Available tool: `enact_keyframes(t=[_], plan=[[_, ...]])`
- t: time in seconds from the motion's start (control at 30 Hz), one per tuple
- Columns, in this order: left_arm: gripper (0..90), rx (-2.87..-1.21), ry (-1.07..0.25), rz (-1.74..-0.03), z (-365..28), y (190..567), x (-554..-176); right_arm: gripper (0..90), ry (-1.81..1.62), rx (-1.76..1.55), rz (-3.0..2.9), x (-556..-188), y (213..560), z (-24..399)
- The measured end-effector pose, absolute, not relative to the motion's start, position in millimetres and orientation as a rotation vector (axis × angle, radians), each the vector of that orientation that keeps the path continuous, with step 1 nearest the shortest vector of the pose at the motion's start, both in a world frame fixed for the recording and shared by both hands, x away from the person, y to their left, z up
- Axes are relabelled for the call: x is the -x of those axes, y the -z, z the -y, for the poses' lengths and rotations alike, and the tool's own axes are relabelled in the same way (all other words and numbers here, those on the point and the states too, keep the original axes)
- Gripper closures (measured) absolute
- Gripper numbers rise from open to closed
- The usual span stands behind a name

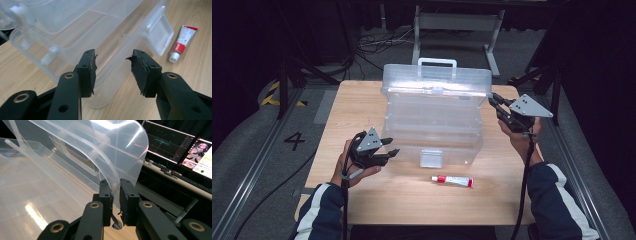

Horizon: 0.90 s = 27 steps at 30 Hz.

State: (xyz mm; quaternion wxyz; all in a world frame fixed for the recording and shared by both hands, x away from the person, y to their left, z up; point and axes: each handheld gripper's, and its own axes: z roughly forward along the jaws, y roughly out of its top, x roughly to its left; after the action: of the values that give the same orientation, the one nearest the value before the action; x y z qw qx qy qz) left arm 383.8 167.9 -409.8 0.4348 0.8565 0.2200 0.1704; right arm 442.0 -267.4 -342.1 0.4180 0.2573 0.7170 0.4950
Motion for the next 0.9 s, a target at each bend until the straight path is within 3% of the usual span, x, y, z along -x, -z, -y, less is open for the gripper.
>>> enact_keyframes(t=[0.43,0.73,0.9], plan=[[52.8,-2.187,-0.372,-0.500,-149.4,415.3,-394.5,82.1,-1.233,-0.687,-1.783,-452.3,334.3,264.1],[63.8,-2.247,-0.394,-0.481,-144.0,414.4,-402.8,82.6,-1.220,-0.704,-1.786,-458.2,329.5,263.0],[64.6,-2.275,-0.387,-0.460,-142.9,413.0,-404.7,83.1,-1.225,-0.723,-1.775,-463.2,327.4,261.9]])
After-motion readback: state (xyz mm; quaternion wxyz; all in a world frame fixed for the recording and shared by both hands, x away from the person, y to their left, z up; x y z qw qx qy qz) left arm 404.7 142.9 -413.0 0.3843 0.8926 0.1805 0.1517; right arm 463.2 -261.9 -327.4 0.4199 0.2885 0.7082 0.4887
